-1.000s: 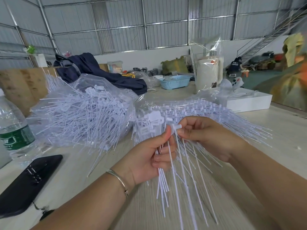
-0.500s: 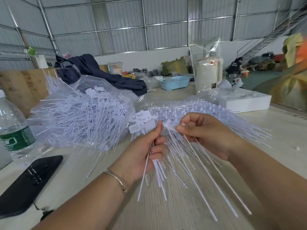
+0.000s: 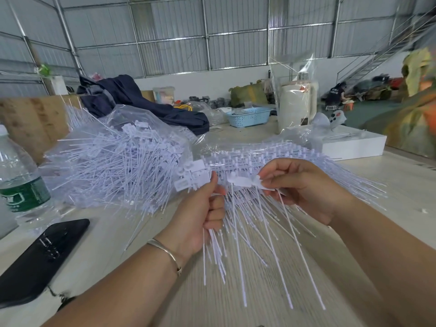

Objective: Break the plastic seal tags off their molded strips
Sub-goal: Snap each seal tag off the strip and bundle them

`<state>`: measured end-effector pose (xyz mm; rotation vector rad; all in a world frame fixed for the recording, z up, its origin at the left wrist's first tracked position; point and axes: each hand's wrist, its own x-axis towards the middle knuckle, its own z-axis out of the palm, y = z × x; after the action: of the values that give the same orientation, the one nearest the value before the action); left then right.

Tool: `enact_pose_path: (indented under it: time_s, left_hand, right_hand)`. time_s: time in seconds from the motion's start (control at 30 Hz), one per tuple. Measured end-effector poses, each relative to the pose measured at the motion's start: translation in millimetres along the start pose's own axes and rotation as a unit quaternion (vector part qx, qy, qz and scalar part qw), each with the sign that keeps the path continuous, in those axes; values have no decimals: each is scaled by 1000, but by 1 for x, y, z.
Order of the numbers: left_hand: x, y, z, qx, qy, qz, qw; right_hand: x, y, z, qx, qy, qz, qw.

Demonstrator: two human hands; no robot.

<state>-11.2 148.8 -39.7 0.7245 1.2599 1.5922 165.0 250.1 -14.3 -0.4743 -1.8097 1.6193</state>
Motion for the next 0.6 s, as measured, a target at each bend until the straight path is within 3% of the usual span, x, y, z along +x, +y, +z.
enact_pose_path:
  time_s: [0.17, 0.43, 0.6]
  left_hand:
    - [-4, 1, 5, 22, -74, -2, 997]
    - [-4, 1, 3, 30, -56, 31, 998]
    - [-7, 2, 2, -32, -118, -5, 993]
  right_hand:
    - [0, 1, 0, -87, 14, -15, 996]
    - [0, 2, -3, -125, 21, -16, 992]
    - [-3, 3, 3, -134, -8, -12, 991]
